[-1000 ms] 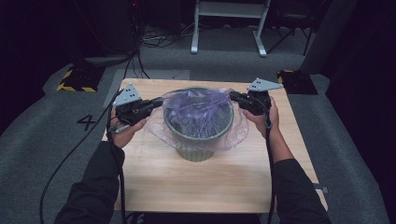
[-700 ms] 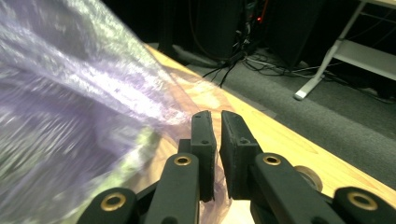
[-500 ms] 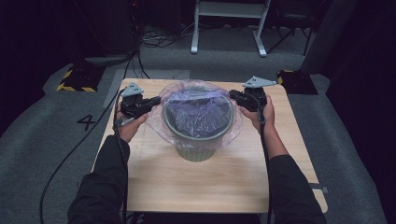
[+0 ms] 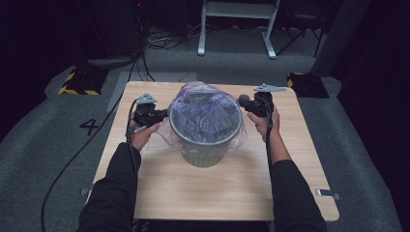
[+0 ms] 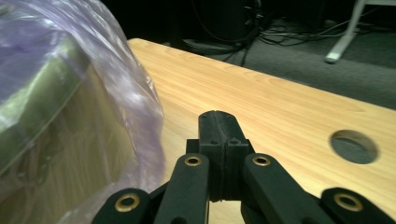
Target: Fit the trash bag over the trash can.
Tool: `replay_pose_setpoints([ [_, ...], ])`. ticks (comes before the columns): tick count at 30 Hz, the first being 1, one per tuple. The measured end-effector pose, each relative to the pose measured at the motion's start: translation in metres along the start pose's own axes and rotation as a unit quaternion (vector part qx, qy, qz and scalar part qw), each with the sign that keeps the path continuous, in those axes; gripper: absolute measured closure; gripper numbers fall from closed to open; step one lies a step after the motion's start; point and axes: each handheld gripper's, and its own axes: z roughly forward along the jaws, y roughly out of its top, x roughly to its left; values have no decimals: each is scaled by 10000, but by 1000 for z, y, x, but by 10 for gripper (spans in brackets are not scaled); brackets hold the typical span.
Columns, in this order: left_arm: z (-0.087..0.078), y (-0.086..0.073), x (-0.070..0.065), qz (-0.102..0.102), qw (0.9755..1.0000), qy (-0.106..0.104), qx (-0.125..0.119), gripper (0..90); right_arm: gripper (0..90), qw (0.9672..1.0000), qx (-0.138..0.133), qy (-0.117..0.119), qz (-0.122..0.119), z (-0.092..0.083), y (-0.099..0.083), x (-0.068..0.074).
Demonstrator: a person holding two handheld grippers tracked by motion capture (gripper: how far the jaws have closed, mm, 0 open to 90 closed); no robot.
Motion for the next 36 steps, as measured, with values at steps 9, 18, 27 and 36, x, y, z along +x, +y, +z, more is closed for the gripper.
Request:
replay_pose_setpoints([
  [9, 4, -16, -4, 163, 9995, 23, 267, 897, 900, 9997, 159, 55, -173, 1, -14, 4],
  [18, 6, -31, -4, 207, 9985, 44, 512, 897, 900, 9989, 362, 173, -224, 5, -30, 3],
  [27, -19, -47, -11, 522, 9959, 724, 138, 797, 874, 9981, 343, 116, -492, -4, -40, 8],
  [36, -63, -54, -2, 197, 9967, 744, -260, 450, 580, 9983, 34, -64, -570, -31, -39, 8],
])
